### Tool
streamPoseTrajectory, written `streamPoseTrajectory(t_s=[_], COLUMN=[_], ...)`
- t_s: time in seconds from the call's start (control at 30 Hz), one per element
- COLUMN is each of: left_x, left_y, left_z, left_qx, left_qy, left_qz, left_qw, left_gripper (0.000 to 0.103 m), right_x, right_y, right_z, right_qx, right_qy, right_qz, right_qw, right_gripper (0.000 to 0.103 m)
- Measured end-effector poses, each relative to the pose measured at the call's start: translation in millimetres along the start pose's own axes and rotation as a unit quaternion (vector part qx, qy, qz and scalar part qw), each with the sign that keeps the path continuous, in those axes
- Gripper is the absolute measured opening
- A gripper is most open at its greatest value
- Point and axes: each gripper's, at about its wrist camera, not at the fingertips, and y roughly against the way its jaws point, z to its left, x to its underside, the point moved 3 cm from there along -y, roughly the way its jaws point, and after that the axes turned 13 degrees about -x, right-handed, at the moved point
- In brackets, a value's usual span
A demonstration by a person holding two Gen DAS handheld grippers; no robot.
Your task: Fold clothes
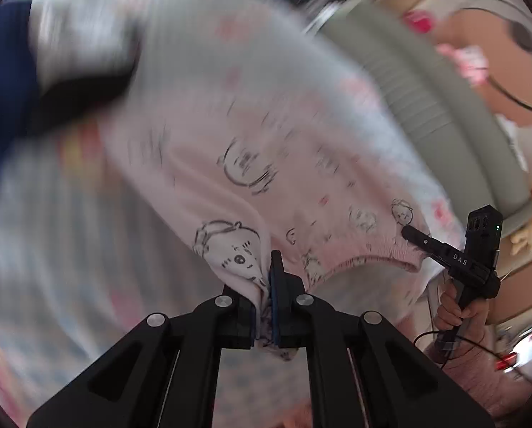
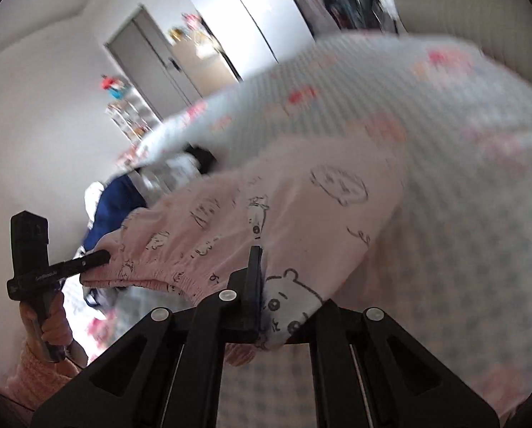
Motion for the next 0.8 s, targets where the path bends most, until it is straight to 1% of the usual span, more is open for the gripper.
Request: streamPoseTrajectory(t_s=[0.03, 0.07, 0.1, 0.13, 0.17, 0.27, 0.33, 0.37, 0.4, 0.43, 0.47, 0.5, 0.53, 0.57, 0.63, 0.7, 0.73, 0.77, 0.8], left_x=[14, 25, 32, 38, 37, 30, 26, 26, 29, 34, 39, 44, 49, 54, 60, 59, 57, 55, 53], left_y=[-26, -44, -51, -56, -49, -25, -18, -17, -22, -28, -34, -40, -45, -46, -48, -51, -51, -51, -47], left_z=[11, 20, 27, 32, 33, 31, 29, 28, 31, 34, 38, 42, 45, 46, 48, 45, 43, 41, 38], left_qx=[-0.017, -0.029, -0.022, -0.014, -0.003, 0.028, 0.036, 0.037, 0.032, 0.030, 0.027, 0.024, 0.025, 0.035, 0.055, 0.065, 0.065, 0.064, 0.057], left_qy=[0.013, 0.025, 0.041, 0.055, 0.061, 0.066, 0.058, 0.055, 0.059, 0.066, 0.073, 0.080, 0.086, 0.091, 0.104, 0.112, 0.113, 0.113, 0.110], left_qz=[0.029, 0.046, 0.049, 0.049, 0.036, -0.004, -0.015, -0.017, -0.005, 0.006, 0.017, 0.028, 0.037, 0.037, 0.030, 0.024, 0.021, 0.018, 0.011], left_qw=[0.9994, 0.9982, 0.9977, 0.9972, 0.9975, 0.9974, 0.9976, 0.9977, 0.9978, 0.9974, 0.9968, 0.9961, 0.9953, 0.9946, 0.9925, 0.9913, 0.9913, 0.9914, 0.9922], left_gripper=[0.006, 0.006, 0.006, 0.006, 0.006, 0.006, 0.006, 0.009, 0.012, 0.025, 0.037, 0.038, 0.038, 0.038, 0.036, 0.034, 0.022, 0.016, 0.014], right_x=[20, 41, 59, 71, 77, 71, 63, 62, 62, 67, 71, 77, 83, 89, 98, 106, 106, 105, 103], right_y=[-16, -31, -45, -50, -52, -44, -30, -28, -28, -32, -35, -38, -40, -42, -43, -46, -51, -55, -58], right_z=[-23, -46, -65, -71, -73, -64, -51, -47, -45, -47, -50, -52, -53, -54, -54, -56, -55, -54, -51], right_qx=[0.017, 0.034, 0.049, 0.056, 0.054, 0.042, 0.033, 0.026, 0.019, 0.013, 0.009, 0.010, 0.010, 0.007, -0.019, -0.036, -0.029, -0.021, -0.012], right_qy=[-0.029, -0.058, -0.081, -0.084, -0.086, -0.080, -0.069, -0.073, -0.078, -0.088, -0.097, -0.103, -0.106, -0.110, -0.125, -0.137, -0.132, -0.126, -0.119], right_qz=[0.026, 0.052, 0.074, 0.083, 0.083, 0.060, 0.041, 0.037, 0.035, 0.039, 0.043, 0.049, 0.052, 0.055, 0.054, 0.056, 0.059, 0.059, 0.052], right_qw=[0.999, 0.996, 0.993, 0.991, 0.991, 0.994, 0.996, 0.996, 0.996, 0.995, 0.994, 0.993, 0.993, 0.992, 0.991, 0.988, 0.989, 0.990, 0.991], right_gripper=[0.007, 0.007, 0.007, 0.007, 0.007, 0.007, 0.007, 0.013, 0.026, 0.028, 0.029, 0.029, 0.029, 0.029, 0.030, 0.033, 0.033, 0.032, 0.023])
